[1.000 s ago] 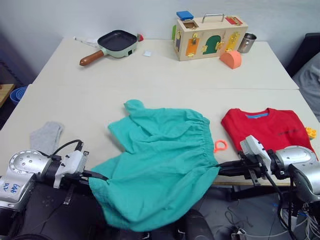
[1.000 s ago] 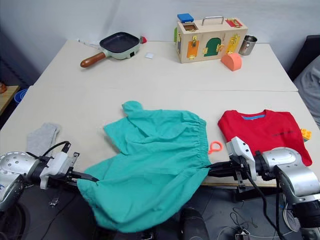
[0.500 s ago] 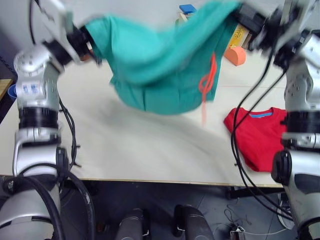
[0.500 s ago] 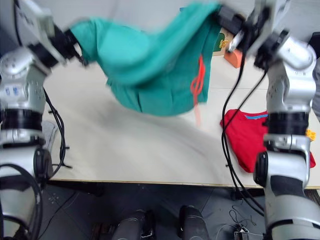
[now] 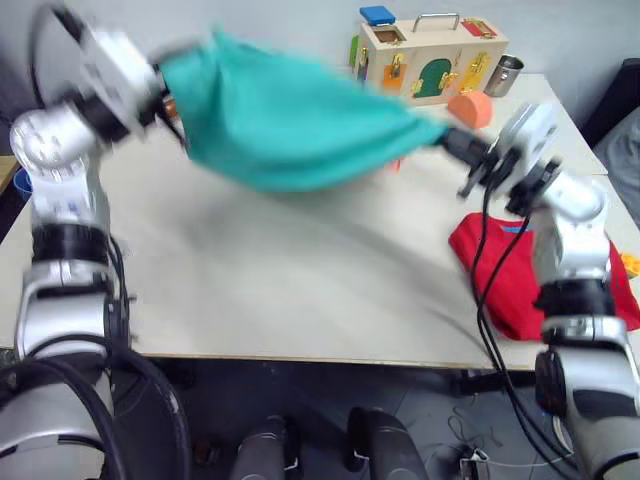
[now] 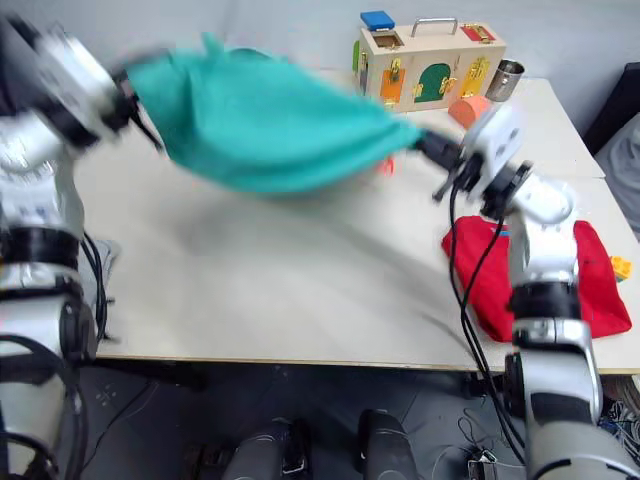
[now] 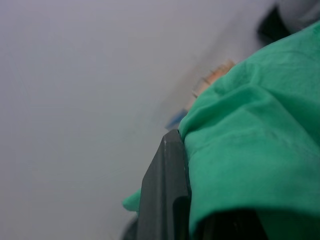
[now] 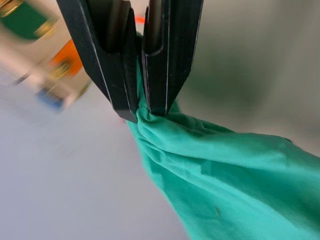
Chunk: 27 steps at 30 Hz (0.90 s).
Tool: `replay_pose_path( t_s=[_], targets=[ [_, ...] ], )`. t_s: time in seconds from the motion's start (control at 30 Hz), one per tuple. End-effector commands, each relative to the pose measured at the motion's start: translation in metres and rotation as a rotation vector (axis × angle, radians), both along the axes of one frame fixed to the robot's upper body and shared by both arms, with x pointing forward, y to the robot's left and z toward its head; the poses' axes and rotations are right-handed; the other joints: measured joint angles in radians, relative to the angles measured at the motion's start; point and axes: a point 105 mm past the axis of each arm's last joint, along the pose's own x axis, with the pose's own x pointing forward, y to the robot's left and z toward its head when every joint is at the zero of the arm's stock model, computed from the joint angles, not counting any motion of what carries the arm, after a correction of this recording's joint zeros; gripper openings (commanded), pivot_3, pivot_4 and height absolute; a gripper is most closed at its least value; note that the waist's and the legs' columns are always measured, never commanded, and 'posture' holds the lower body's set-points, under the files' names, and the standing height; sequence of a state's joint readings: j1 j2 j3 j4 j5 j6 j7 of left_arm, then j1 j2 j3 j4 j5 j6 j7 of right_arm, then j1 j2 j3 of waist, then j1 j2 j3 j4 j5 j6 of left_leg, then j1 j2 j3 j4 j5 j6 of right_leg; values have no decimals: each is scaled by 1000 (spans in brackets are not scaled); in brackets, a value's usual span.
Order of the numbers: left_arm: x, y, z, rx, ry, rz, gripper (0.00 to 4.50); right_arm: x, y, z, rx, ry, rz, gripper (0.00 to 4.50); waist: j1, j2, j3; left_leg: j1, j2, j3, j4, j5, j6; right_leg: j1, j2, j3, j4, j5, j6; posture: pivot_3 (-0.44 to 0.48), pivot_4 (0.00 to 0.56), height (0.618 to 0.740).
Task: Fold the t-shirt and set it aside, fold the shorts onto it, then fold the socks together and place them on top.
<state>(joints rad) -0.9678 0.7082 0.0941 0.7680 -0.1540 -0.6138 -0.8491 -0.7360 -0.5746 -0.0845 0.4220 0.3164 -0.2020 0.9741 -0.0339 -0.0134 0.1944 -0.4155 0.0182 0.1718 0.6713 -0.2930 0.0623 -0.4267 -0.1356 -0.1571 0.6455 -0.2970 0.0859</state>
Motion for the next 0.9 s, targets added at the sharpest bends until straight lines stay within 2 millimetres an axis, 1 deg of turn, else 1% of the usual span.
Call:
replay_pose_path(
  t_s=[0.03, 0.07, 0.1, 0.13, 0.17, 0.23, 0.33, 0.4, 0.47, 0.53, 0.63, 0.73, 0.8, 0.83, 0.87, 0.9],
  targets=[
    [-37, 5, -85, 122, 162, -29, 38, -30, 2, -57, -78, 92, 55, 0, -6, 3, -2, 4, 0, 1, -4, 0, -1, 2, -1, 2, -1, 0, 0, 0, 150, 740],
    [-46, 6, -102, 108, 221, -21, 38, -35, -3, -75, -112, 154, 46, 0, -7, 3, -1, 18, 0, 0, -6, -3, -3, 14, -2, 6, -2, -1, -1, 0, 150, 740],
    [-55, 6, -113, 69, 268, -12, 38, -39, -8, -85, -119, 179, 41, 0, -9, 3, 0, 21, 1, 0, -8, -4, -3, 18, -1, 6, -4, -2, -2, 0, 150, 740],
    [-62, 6, -121, 54, 308, 5, 38, -40, -14, -91, -109, 225, 14, 0, -9, 3, 1, 18, 2, -1, -7, -4, -3, 15, -2, 7, -5, -2, -2, 0, 150, 740],
    [-68, 6, -130, 79, 348, 10, 38, -41, -17, -94, -103, 247, 7, 0, -7, 3, 3, 15, 2, -1, -5, -4, -3, 14, -5, 7, -5, -1, -2, 0, 150, 740],
    [-71, 7, -130, 70, 368, 36, 38, -42, -20, -97, -116, 279, 7, 0, 2, 2, 4, 12, 2, -3, -1, -3, -2, 12, -8, 7, -2, -1, -2, 0, 150, 740],
    [-73, 14, -131, 53, 408, 79, 38, -43, -22, -94, -119, 271, 12, 0, 8, 4, 3, 14, 1, -10, 3, -3, -3, 17, -12, 3, -4, 0, -4, 0, 150, 740],
    [-74, 20, -131, 42, 423, 107, 38, -39, -24, -90, -92, 264, -13, 0, 8, 4, 3, 16, 1, -11, 2, -6, -8, 18, -13, 1, -4, 0, -5, 0, 150, 740],
    [-75, 24, -131, 40, 434, 122, 38, -34, -27, -87, -81, 256, -42, 0, 6, 4, 3, 16, 1, -11, 0, -3, -4, 18, -13, 0, -4, 0, -5, 0, 150, 740],
    [-74, 25, -131, 32, 442, 126, 38, -30, -27, -86, -75, 249, -61, 0, 6, 4, 3, 16, 1, -11, -3, -2, -5, 17, -13, -1, -3, 0, -5, 0, 150, 740],
    [-69, 22, -123, -26, 462, 111, 38, -22, -29, -82, -61, 237, -107, 0, 6, 4, 3, 15, 1, -10, -4, -1, -5, 17, -12, -2, -2, 0, -5, 0, 150, 740],
    [-65, 23, -130, -40, 558, 99, 38, -19, -27, -83, -38, 275, -102, 0, 6, 4, 3, 15, 0, -10, -4, 0, -4, 17, -12, -3, -3, 0, -5, 0, 150, 740],
    [-60, 26, -126, -53, 527, 124, 0, -20, -23, -88, -70, 298, -76, 550, 7, 4, 3, 15, 0, -10, -4, 0, -4, 18, -12, -3, -3, 0, -5, 0, 150, 740],
    [-60, 27, -125, -48, 526, 124, 458, -21, -22, -90, -87, 304, -64, 754, 7, 4, 3, 15, 0, -10, -4, 0, -4, 18, -12, -3, -3, 0, -5, 0, 150, 740],
    [-59, 27, -125, -37, 526, 124, 615, -22, -21, -90, -96, 305, -58, 1048, 7, 4, 3, 15, 0, -10, -4, 0, -4, 18, -12, -3, -3, 0, -5, 0, 150, 740],
    [-61, 28, -127, -19, 539, 113, 956, -22, -20, -89, -97, 301, -52, 1427, 6, 4, 3, 15, 0, -10, -4, 0, -4, 18, -12, -3, -3, 0, -5, 0, 150, 740]
  ],
)
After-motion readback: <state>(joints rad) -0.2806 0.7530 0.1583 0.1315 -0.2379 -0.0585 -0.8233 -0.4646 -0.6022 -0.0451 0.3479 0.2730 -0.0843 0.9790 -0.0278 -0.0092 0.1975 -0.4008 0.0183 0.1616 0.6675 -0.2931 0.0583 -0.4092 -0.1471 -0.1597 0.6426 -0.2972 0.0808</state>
